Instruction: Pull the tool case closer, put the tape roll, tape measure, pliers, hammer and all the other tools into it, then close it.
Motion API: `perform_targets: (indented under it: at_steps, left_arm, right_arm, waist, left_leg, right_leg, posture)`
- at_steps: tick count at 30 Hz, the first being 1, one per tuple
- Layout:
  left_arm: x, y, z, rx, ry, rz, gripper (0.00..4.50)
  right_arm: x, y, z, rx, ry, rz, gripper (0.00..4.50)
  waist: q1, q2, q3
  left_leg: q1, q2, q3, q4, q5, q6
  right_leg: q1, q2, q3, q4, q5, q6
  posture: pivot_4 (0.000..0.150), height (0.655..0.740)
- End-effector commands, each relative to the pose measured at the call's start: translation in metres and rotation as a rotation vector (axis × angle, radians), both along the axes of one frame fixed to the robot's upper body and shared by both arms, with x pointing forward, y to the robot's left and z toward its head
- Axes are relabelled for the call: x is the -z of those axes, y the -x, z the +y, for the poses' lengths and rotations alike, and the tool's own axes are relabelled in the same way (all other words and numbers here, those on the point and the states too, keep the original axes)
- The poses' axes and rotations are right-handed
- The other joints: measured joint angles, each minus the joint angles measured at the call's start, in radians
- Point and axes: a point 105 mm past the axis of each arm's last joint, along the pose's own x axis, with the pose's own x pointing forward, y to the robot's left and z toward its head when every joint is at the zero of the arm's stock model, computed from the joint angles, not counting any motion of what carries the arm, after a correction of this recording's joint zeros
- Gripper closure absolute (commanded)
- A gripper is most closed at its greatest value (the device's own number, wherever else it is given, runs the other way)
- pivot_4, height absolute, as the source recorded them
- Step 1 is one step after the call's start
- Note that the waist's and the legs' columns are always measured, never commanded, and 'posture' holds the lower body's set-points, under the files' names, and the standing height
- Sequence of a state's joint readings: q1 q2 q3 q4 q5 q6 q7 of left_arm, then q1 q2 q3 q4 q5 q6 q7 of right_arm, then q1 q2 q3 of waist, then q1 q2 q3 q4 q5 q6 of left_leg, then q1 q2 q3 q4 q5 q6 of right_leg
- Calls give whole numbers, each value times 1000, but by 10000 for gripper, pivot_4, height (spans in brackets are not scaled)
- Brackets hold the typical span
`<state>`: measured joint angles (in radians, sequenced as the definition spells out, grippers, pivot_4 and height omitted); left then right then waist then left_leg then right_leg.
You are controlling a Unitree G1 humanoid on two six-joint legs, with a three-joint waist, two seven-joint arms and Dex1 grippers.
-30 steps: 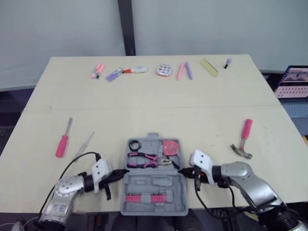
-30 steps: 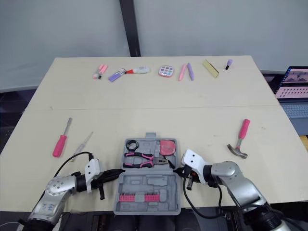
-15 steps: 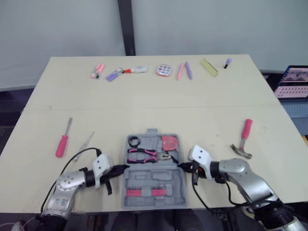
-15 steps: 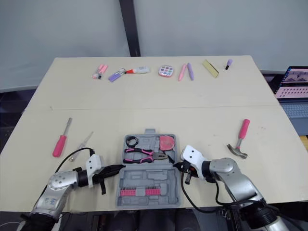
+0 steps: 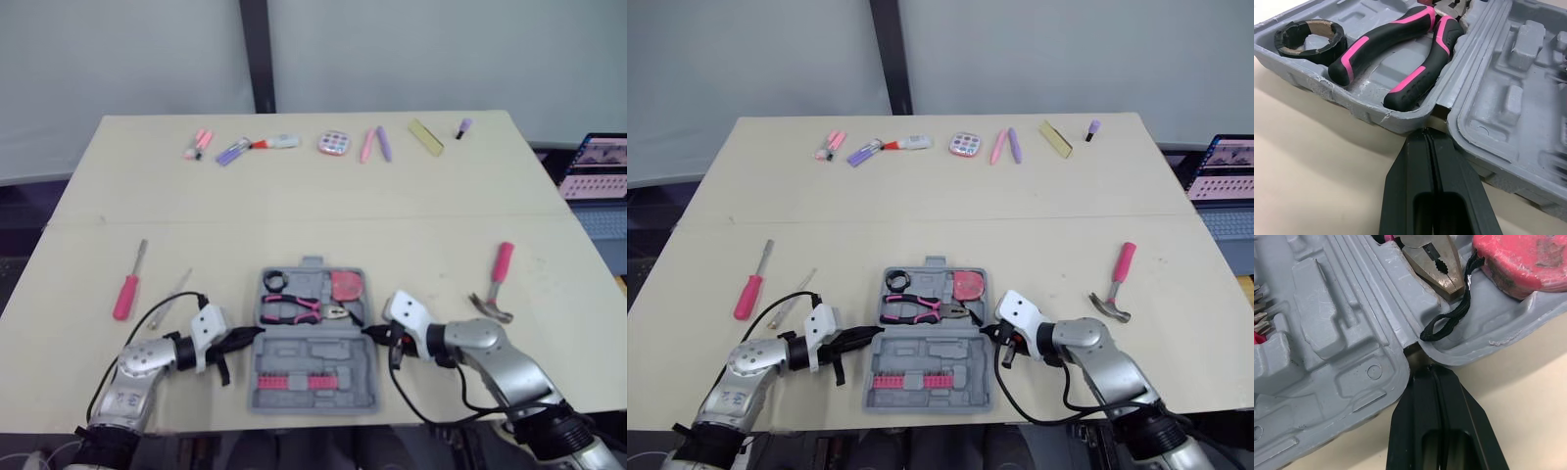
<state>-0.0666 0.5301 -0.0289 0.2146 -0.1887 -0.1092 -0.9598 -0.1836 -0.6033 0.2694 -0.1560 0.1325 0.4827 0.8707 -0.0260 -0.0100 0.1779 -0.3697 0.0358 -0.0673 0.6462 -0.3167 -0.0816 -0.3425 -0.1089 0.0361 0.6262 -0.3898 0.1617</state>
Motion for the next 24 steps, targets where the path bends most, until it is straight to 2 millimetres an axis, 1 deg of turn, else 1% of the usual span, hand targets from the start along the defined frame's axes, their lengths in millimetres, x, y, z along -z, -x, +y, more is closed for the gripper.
perform_targets:
  at_steps: [1,17,24]
  left_arm:
    - [-5,-1,-10,37,13,-28,45000]
    - [-6,-6,-21,64,17,-29,45000]
    - [-7,-9,-21,63,18,-34,45000]
  right_arm:
    - [-3,-6,-1,30,6,-27,44748]
    - [-4,-8,-6,63,8,-30,44748]
    - [-4,-9,-6,67,5,-31,44748]
  waist:
    - [0,0,0]
    - [3,0,0]
    - [3,0,0]
  left_leg:
    - [0,0,0,0,0,0]
    - [0,0,0,0,0,0]
    - [0,-1,0,0,0,0]
  right_leg:
    - [0,0,0,0,0,0]
    - [0,0,0,0,0,0]
    - [0,0,0,0,0,0]
  posture:
    - [1500,7400]
    - [1500,7400]
    - [1500,7400]
